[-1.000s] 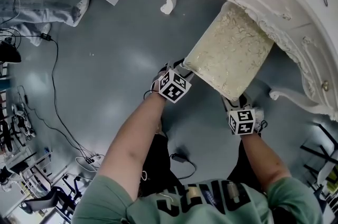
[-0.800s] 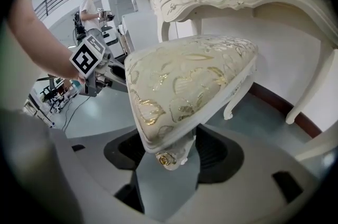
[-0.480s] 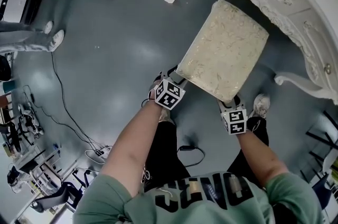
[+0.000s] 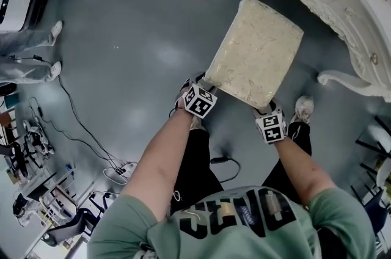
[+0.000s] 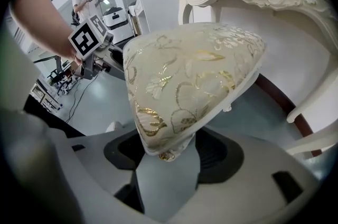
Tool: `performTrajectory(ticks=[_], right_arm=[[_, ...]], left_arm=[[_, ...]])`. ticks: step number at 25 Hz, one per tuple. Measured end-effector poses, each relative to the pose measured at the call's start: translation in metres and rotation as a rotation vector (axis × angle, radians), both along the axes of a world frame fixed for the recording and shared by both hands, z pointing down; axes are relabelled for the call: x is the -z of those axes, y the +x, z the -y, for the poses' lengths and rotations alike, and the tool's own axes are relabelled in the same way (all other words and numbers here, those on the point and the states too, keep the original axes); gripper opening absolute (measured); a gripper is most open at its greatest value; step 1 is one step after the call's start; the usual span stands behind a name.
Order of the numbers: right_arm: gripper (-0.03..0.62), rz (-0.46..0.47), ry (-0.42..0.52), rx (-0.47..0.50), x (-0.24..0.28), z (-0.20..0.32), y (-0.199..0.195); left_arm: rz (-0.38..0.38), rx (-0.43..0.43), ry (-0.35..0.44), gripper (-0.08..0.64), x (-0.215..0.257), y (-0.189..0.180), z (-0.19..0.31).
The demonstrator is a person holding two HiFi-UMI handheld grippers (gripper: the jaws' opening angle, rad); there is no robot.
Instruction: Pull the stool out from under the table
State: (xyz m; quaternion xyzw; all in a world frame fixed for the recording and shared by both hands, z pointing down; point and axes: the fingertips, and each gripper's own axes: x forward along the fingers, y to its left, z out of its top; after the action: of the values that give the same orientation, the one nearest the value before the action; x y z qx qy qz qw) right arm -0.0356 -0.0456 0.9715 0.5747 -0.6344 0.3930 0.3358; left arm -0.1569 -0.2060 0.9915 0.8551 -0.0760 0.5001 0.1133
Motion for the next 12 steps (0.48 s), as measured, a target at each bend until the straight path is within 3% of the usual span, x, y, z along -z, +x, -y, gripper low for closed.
performTrajectory(ticks=[12], right_arm=[[0.268, -0.002, 0.006, -0.041, 0.0011, -0.0065, -0.0024]], left_arm=[[0.033, -0.003, 0.003, 0.242, 0.0008, -0.0052, -0.006]])
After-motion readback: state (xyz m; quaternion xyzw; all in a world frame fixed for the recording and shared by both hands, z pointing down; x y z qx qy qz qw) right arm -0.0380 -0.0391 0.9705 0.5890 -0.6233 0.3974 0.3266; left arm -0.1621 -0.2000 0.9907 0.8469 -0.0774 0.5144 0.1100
